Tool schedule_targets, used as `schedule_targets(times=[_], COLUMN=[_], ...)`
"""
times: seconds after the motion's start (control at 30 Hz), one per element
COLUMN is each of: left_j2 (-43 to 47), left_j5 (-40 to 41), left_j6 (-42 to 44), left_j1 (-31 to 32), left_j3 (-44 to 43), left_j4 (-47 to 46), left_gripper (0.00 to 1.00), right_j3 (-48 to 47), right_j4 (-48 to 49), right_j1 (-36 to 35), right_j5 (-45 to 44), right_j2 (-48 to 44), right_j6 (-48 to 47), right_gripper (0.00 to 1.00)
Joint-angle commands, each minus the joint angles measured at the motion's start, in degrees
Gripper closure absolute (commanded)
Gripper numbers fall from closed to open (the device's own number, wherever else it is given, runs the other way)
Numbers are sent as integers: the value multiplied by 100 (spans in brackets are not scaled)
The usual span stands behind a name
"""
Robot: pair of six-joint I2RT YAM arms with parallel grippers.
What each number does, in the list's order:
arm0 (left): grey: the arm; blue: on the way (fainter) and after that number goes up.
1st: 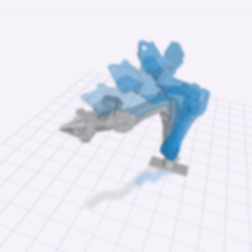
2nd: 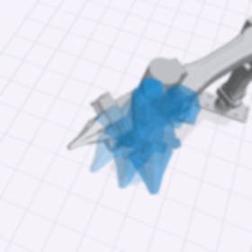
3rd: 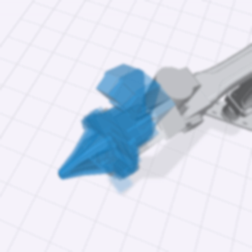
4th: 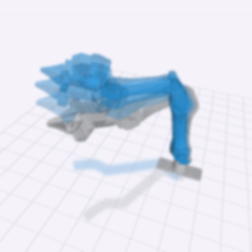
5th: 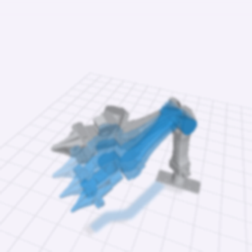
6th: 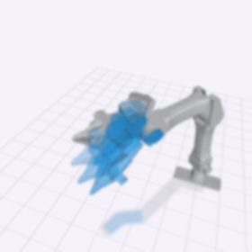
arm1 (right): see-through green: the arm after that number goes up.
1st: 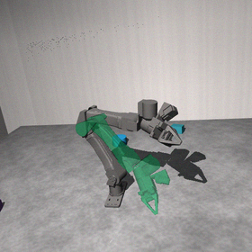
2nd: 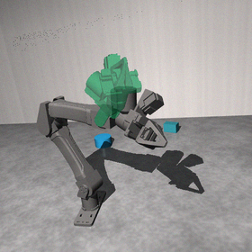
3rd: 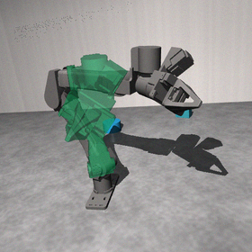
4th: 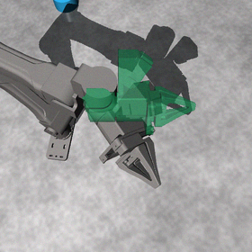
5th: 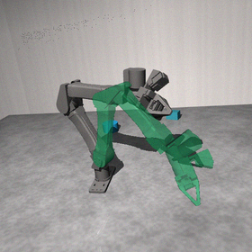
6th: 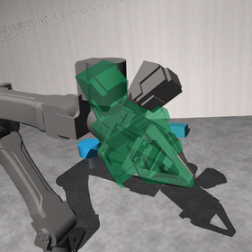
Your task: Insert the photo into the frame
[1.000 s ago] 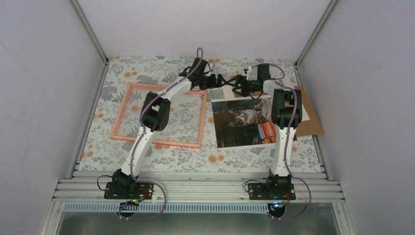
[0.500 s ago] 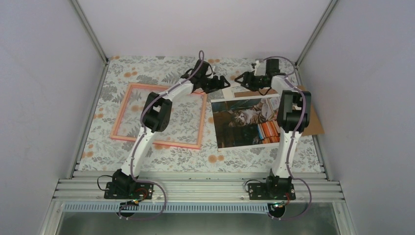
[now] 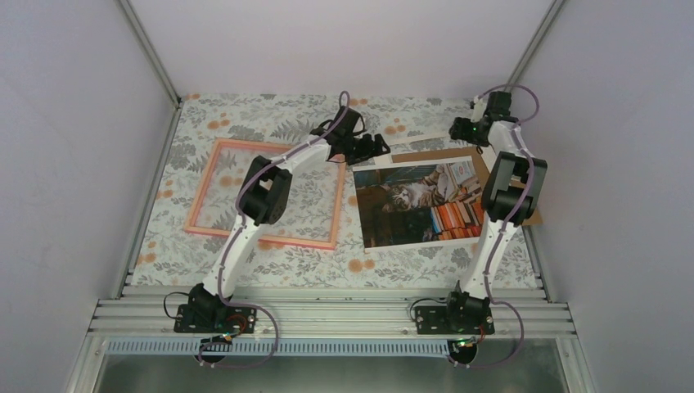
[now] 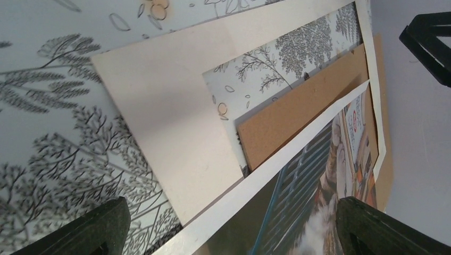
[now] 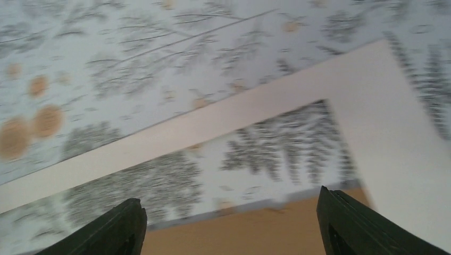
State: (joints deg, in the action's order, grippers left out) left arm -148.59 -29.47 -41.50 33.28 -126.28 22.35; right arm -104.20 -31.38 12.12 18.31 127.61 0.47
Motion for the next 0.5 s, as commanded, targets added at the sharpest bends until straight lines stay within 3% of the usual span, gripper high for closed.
schedule_targets(times=[0.0,0.37,0.47], left_j2=[208,66,-11], left_j5=[203,132,19], left_j6=[-324,-392,-452], left_j1=[-19,3,3], left_j3=[284,301,290], left_j4=[413,319,236], left_gripper=[3,3,3], right_j3=[-216,-699,-662], right_j4=[106,110,-66], right_j1=[110,279,277], right_j5=[-988,-1200,-858], right_j2=[244,1134,1259], right_j6=[-388,-444,-399], right_gripper=[19,6,8])
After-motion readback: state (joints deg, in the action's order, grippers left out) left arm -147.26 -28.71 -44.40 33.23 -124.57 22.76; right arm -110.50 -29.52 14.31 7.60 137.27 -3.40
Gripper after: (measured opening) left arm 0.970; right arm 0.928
